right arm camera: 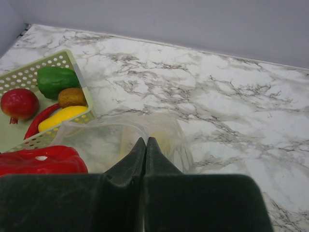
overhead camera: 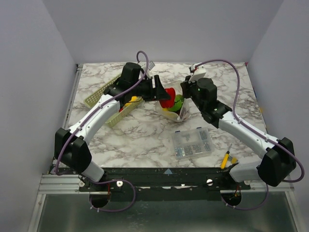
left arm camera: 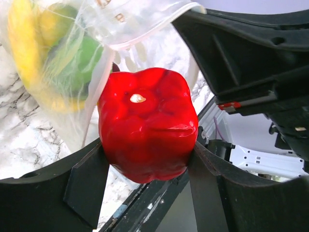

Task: Place the food in the zip-top bag and seal the zipper
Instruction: Place the fake vegetable in the zipper food storage bag.

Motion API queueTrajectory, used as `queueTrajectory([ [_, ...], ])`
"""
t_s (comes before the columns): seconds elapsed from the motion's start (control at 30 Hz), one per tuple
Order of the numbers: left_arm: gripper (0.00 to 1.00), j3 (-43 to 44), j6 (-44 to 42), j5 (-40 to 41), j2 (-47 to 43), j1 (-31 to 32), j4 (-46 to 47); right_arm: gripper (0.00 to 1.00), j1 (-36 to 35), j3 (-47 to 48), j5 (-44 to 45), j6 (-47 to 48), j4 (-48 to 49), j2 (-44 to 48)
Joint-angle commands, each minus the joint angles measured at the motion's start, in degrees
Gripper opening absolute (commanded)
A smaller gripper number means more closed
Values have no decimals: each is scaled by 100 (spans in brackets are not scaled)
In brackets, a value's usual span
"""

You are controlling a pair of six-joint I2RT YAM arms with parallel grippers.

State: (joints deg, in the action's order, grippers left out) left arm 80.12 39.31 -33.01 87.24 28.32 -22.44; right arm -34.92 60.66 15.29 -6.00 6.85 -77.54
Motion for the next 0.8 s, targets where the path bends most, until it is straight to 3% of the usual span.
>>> queueTrajectory([
  [0.0,23,238,145,63,249,82,-115,0,-42,-73,-55,-46,190,220],
  [0.2,28,356,216,136,553,230,-202,0,-42,-73,-50,-48,197,218],
  [0.5,47,775,236,36,1029,332,-241,0,-48,-69,-36,-50,207,126],
  [0.77,72,844,-37,-111,1048,420,-245,0,-39,-66,-30,-49,220,68],
])
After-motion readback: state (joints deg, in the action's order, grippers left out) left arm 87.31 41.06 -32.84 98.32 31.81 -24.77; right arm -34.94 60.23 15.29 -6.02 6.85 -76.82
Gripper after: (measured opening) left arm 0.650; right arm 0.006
